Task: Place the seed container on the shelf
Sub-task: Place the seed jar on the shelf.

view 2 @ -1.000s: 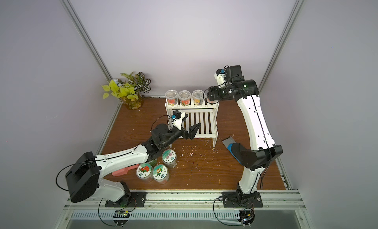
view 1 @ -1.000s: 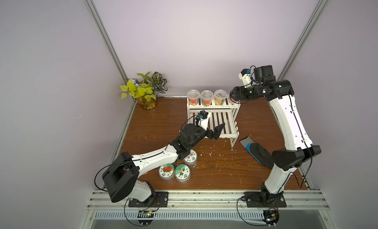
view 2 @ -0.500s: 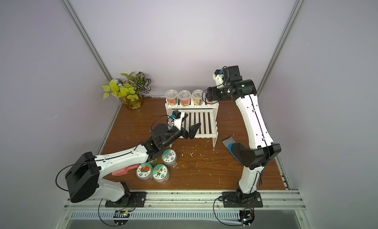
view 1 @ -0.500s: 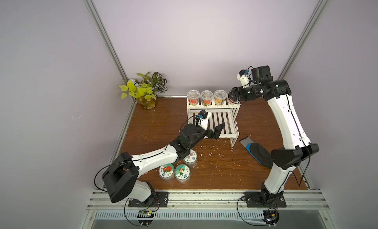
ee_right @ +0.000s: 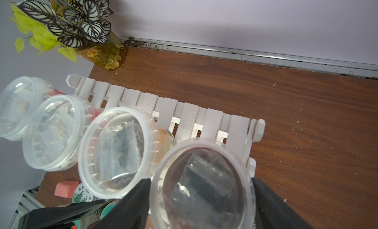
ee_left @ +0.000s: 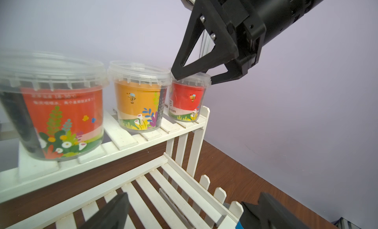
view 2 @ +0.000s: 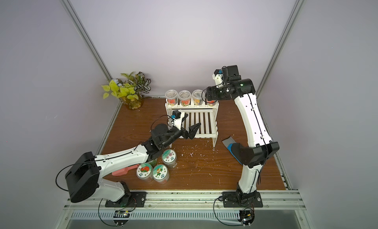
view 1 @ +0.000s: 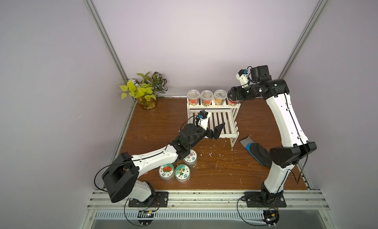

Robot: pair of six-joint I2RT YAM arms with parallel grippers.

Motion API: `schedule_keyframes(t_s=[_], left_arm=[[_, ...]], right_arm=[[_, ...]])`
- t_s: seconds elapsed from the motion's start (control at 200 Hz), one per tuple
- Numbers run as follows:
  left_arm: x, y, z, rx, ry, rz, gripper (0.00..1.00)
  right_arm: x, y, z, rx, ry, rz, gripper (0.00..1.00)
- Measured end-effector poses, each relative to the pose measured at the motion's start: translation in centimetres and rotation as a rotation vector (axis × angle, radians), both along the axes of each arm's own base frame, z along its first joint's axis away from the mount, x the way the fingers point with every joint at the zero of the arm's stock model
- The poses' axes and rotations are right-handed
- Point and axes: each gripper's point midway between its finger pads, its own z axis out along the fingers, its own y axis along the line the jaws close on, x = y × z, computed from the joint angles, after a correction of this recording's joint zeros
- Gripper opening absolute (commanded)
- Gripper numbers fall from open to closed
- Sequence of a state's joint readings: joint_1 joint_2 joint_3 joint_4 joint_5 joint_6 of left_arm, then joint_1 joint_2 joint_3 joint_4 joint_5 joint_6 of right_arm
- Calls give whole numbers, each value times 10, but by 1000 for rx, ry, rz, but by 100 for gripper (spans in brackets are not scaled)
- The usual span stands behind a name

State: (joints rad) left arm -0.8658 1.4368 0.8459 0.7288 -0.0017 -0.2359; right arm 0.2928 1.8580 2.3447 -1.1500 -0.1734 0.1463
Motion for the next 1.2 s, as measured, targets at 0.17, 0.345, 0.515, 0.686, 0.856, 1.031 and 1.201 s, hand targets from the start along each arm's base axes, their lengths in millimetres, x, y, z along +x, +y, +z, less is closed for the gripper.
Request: schedule_keyframes(t_s=[0.17, 0.345, 0.515, 0.686, 0.856, 1.031, 1.201], left_arm=[[-2, -2, 2, -2, -3, -18, 100], [-3, -8, 14, -22, -20, -46, 99], [-3, -13, 21, -44, -19, -68, 99], [-1, -19, 17, -41, -7, -77, 100], [-1, -19, 15, -39, -4, -80, 100], [-1, -19, 15, -39, -4, -80, 100], [-1, -19, 15, -39, -4, -80, 100]], right_arm=[[0, 0, 14, 14, -36, -2, 87], [-1, -2, 21, 11, -56, -10, 86], [-8, -6, 14, -1, -38, -17, 81], [-12, -7, 6, -7, -24, -14, 84], [-10, -6, 2, -9, -20, -12, 80], [-9, -6, 3, -9, -25, -11, 75], [-9, -6, 4, -8, -29, -10, 75]])
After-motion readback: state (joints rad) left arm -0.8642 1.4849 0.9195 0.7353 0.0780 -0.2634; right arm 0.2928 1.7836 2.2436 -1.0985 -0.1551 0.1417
